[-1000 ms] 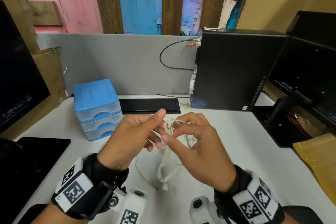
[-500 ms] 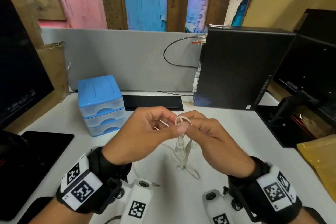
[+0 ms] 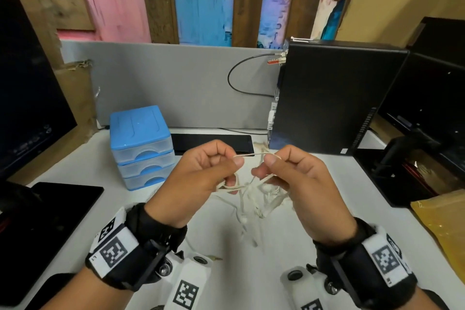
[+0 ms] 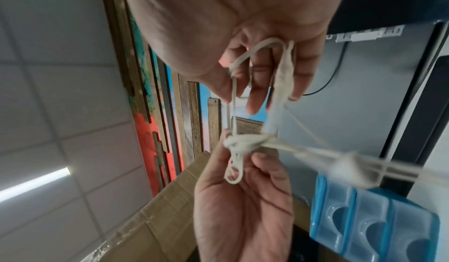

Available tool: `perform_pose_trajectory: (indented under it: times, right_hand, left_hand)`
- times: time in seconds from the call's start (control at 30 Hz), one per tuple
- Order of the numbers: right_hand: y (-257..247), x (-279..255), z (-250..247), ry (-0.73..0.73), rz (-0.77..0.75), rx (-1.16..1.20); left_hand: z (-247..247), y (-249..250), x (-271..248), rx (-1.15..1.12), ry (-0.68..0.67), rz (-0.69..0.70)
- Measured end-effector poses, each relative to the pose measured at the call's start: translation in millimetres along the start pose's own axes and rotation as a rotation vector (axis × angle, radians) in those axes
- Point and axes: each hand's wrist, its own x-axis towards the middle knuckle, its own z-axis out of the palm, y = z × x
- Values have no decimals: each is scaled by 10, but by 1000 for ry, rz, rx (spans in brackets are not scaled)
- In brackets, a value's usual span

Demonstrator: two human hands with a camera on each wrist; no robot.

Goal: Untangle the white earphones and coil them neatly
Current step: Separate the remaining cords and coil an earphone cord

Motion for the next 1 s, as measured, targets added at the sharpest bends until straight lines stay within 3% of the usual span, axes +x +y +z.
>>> perform_pose_trajectory:
  times: [0.13,0.4,0.57,0.7,0.8,0.87,1.0]
  right_hand:
    - [-76,-15,-7,-97,91,205]
    - [-124,3,-87,-173,129,177]
    - [-76,2,-49,-109,77,-45]
    - [-122,9,-44,-93,101,104]
    - [-137,2,-46,-23,107,89]
    - [-134,10,-55,19,104,87]
    - [-146,17,-59,19,118,156]
  left_hand:
    - [-73,-4,22,-70,-19,-14]
    - [-123,15,68,-264,44,-58]
    - [-85,-4,35,-126,67,-83]
    - [39,-52,-22,87,65,-84]
    - [64,-79,-2,204,138,-73]
    - [46,-79,14,201,182,-77]
    - [52,-87,-1,128,146,-115]
